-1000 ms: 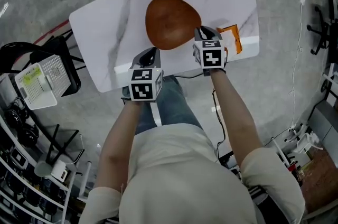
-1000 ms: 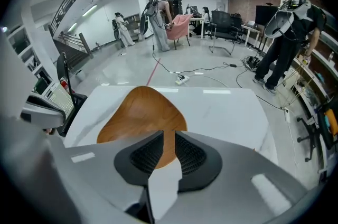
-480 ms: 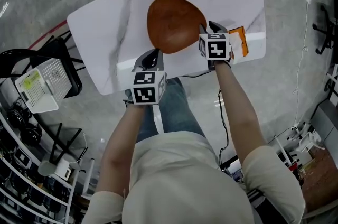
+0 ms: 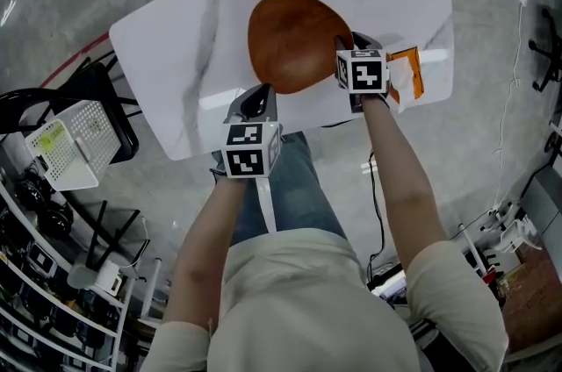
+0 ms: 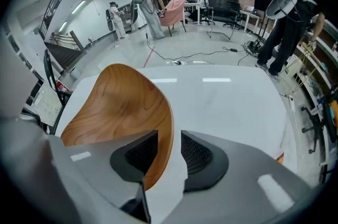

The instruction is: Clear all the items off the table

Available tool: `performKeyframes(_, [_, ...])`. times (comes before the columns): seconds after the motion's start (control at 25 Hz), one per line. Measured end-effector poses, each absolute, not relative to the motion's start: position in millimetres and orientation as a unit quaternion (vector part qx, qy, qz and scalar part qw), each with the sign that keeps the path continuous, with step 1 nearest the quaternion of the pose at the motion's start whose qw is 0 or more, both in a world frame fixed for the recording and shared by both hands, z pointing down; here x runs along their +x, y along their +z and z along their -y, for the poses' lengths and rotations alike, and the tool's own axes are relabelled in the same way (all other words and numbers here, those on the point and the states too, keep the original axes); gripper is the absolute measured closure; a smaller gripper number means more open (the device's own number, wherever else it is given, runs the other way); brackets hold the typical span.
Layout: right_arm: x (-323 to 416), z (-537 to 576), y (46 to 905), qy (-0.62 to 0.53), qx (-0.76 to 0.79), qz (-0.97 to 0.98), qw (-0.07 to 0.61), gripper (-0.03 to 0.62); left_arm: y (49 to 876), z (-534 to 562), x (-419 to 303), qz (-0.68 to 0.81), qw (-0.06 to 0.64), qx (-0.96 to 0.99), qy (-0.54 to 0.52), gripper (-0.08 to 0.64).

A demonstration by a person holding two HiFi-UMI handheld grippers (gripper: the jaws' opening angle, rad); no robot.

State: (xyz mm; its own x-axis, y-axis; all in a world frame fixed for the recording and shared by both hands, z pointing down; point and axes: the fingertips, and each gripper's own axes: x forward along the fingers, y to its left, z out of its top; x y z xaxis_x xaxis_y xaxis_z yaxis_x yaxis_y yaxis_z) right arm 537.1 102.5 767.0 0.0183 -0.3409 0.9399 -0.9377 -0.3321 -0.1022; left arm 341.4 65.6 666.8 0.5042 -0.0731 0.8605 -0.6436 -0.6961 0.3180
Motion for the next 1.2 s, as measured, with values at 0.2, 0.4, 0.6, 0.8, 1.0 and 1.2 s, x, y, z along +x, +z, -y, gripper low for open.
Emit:
performKeyframes(0.2, [533,-97,777,0.502,0.637,0.502,0.301,0.461,670,-66,342,0.224,0.324,0.805,0.444,0.551])
performKeyframes(0.4, [531,-95,780,0.507,0.633,0.501,0.302,0.474,669,-65,343,0.224,0.324,0.805,0.444,0.551])
performKeyframes(0.6, [526,-93,780,0.509,0.631,0.5,0.305,0.517,668,-66,341,0.223,0.322,0.806,0.444,0.551])
performKeyframes(0.8, [525,-92,772,0.519,0.637,0.496,0.282,0.538,665,-66,339,0.224,0.319,0.807,0.444,0.551])
performKeyframes(1.0, [516,-81,749,0.5,0.648,0.508,0.269,0.564,658,-66,337,0.224,0.313,0.81,0.442,0.551])
performKeyframes(1.2, [502,-72,729,0.477,0.649,0.527,0.271,0.58,650,-68,332,0.228,0.31,0.813,0.437,0.552])
